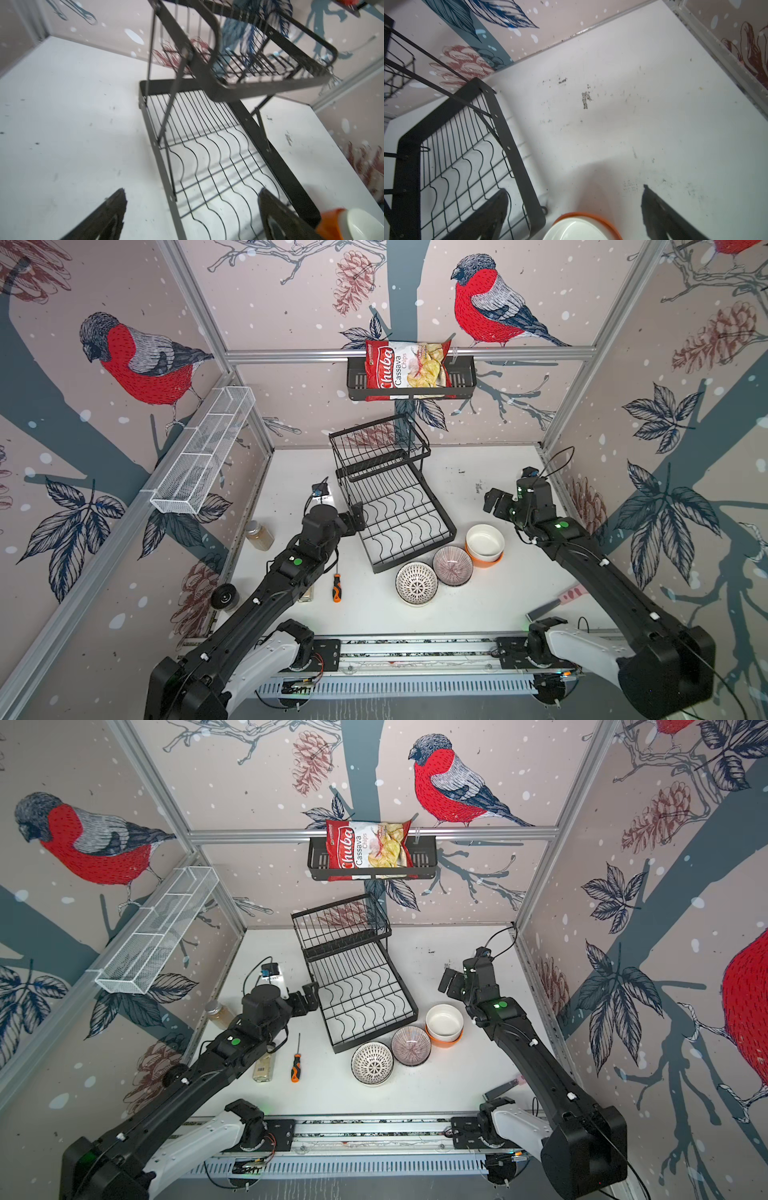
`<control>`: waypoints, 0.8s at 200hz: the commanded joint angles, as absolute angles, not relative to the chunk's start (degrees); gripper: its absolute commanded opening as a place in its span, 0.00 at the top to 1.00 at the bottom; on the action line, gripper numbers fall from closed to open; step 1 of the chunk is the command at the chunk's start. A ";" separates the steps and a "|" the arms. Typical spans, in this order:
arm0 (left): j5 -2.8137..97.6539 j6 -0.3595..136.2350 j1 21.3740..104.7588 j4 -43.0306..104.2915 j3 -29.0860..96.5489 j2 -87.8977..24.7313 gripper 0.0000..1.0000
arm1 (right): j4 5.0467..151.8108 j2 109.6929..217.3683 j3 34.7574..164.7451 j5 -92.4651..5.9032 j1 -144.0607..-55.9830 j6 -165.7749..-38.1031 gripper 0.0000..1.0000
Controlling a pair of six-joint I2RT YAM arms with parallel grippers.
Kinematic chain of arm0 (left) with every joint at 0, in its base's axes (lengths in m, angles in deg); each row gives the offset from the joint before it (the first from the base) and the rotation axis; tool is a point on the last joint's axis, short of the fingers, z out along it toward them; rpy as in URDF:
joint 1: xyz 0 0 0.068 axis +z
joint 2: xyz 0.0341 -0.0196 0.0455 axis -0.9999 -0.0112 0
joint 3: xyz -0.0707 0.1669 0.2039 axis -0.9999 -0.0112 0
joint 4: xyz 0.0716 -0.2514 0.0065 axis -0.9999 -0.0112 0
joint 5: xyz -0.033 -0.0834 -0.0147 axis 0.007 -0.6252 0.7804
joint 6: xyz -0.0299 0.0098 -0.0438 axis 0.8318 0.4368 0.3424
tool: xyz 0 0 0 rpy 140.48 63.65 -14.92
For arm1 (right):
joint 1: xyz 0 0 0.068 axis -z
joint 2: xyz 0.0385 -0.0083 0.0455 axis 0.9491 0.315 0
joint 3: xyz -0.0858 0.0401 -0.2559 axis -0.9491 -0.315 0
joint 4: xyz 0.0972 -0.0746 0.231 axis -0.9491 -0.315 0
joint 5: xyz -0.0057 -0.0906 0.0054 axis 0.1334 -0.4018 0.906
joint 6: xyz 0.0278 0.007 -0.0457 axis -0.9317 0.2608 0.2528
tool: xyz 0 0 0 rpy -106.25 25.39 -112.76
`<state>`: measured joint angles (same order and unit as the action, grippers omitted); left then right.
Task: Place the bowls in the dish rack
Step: 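Reach the right gripper to the orange-and-white bowl while the left arm moves toward the rack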
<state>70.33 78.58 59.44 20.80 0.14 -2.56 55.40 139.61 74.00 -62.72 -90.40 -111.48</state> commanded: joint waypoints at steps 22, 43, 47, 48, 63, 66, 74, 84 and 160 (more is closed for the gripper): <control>71.38 82.14 52.27 19.13 2.04 -4.82 0.02 | 49.86 139.62 72.49 -65.50 -91.67 -114.79 0.00; 71.73 82.57 49.72 20.36 2.22 -6.34 0.02 | 48.63 139.81 71.32 -66.11 -91.67 -115.66 0.01; 71.67 82.56 49.42 20.55 2.29 -6.74 0.02 | 48.39 140.03 71.12 -66.24 -91.64 -115.76 0.00; 71.70 82.54 49.30 20.58 2.31 -6.83 0.02 | 48.35 140.01 71.07 -66.29 -91.66 -115.77 0.00; 71.77 82.54 48.48 21.34 2.13 -8.11 0.02 | 47.42 140.55 70.59 -66.64 -91.68 -116.18 0.00; 71.81 82.58 48.32 21.54 2.10 -8.29 0.02 | 47.27 140.73 70.49 -66.69 -91.66 -116.16 0.00; 71.78 82.57 48.15 21.95 2.05 -8.89 0.02 | 47.13 141.07 70.24 -66.82 -91.66 -116.21 0.00; 71.83 82.56 48.06 22.27 2.03 -9.55 0.02 | 47.03 141.38 69.96 -66.87 -91.66 -116.18 0.02; 72.45 82.09 47.86 24.24 0.70 -10.69 0.02 | 45.85 142.66 69.52 -67.71 -91.67 -116.16 0.31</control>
